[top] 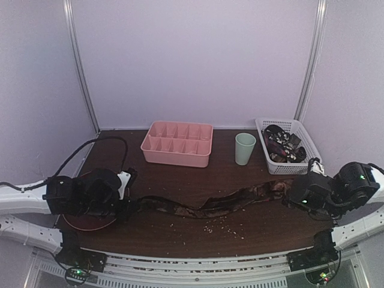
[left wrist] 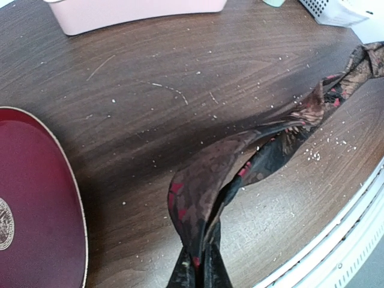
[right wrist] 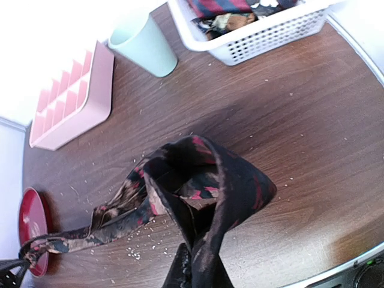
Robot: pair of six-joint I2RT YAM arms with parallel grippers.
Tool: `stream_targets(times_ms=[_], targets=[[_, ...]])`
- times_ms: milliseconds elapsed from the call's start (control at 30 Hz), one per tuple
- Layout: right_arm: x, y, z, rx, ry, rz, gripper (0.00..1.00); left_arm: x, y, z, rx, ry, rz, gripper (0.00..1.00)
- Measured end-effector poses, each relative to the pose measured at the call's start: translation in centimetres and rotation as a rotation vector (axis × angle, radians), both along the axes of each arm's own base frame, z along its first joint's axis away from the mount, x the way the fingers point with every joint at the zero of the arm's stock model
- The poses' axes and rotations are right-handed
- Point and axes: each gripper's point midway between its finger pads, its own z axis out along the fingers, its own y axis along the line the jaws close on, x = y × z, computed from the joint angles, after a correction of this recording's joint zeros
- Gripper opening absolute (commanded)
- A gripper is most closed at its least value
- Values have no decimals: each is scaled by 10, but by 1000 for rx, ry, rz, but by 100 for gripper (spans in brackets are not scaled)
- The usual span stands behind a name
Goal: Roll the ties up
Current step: Flatten out the tie at the center of the board.
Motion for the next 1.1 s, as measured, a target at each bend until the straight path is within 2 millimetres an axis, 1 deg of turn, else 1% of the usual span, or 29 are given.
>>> stream_targets(times_ms=[100,167,233,333,467,567,633,767,867,933,1000,1100], targets=[[-2,-13,1,6,-1,-35,0,5,9,6,0,14,27,0],[-2,-24,-1,-21,0,-62,0,9,14,5,6,29,47,0],[1,-33,-2,-50,1,-93,0,12,20,-1,28,49,64,0],[9,-49,-6,-124,19,-151,0,12,25,-15,96,92,78,0],[21,-67,-17,-234,87,-189,0,14,28,-30,163,141,82,0],[29,-81,-30,-282,162,-201,0,19,30,-37,161,176,92,0],[33,-86,-32,-291,187,-198,0,20,25,-40,127,198,84,0],[35,-85,-35,-303,224,-147,0,10,13,-50,70,258,30,0],[34,-81,-39,-299,240,-107,0,5,4,-51,26,285,-2,0],[31,-79,-47,-289,261,-89,0,4,-2,-49,-18,293,-8,0],[26,-76,-58,-262,292,-75,0,0,-6,-51,-66,315,-9,0],[20,-70,-67,-183,296,-73,0,-11,-7,-67,-91,393,-14,0]])
